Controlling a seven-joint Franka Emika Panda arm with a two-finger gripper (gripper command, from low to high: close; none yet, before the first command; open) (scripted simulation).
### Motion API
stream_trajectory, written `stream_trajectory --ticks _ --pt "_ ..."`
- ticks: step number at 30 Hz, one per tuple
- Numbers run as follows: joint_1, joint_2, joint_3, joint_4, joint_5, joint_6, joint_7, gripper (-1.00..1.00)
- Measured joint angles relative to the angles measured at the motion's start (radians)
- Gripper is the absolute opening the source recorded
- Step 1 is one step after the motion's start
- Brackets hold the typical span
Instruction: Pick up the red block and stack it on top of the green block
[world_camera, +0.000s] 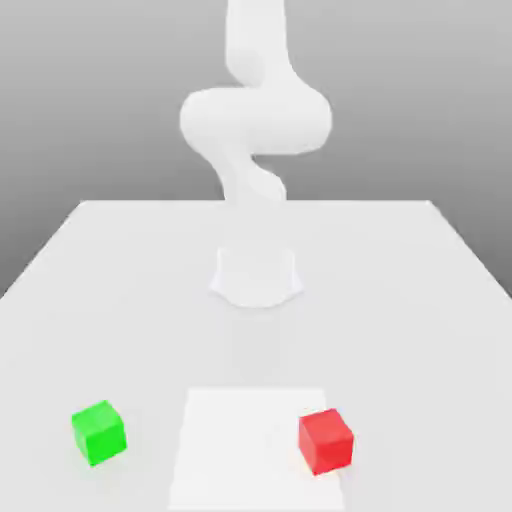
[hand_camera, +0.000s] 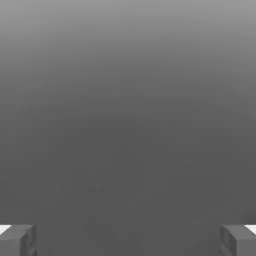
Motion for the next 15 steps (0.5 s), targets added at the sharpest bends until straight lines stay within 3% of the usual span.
stream_trajectory --ticks 15 --pt "0.078 0.55 0.042 -0.196 0.001 0.263 -0.096 0.0"
